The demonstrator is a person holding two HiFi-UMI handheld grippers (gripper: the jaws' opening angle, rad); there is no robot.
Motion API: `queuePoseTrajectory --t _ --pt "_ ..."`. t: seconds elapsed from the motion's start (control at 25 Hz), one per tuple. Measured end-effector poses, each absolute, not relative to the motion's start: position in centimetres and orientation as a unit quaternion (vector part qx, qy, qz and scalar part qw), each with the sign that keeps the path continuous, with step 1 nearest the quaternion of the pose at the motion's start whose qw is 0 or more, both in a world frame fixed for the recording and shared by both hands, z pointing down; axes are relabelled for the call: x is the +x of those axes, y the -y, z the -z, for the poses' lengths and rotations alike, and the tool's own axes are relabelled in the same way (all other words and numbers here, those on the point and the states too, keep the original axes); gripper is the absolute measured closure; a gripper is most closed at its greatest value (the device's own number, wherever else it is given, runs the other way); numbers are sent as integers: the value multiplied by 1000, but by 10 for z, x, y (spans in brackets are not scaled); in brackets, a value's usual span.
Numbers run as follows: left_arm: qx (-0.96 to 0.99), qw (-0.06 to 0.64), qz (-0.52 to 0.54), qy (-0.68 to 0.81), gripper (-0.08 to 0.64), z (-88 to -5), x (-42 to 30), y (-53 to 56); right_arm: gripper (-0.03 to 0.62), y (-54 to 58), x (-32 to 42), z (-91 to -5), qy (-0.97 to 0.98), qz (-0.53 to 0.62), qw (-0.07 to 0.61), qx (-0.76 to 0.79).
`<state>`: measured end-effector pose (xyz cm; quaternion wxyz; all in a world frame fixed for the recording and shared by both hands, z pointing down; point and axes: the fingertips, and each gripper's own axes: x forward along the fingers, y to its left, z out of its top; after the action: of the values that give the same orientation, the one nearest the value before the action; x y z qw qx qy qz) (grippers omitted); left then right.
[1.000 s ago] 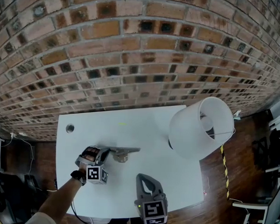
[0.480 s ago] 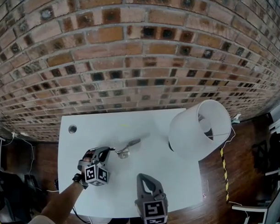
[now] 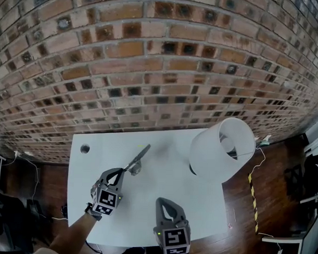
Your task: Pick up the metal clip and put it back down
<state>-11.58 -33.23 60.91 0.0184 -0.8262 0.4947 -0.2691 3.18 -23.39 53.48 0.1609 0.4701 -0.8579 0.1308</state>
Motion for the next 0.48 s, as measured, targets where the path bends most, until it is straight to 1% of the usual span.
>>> queuePoseTrajectory --t 0.2,0.48 --pt "-840 -56 168 -513 534 -572 -117 317 609 231 34 -519 858 -122 154 474" --pt "-846 -95 71 -520 535 -516 -121 289 609 226 30 -482 863 -100 135 477"
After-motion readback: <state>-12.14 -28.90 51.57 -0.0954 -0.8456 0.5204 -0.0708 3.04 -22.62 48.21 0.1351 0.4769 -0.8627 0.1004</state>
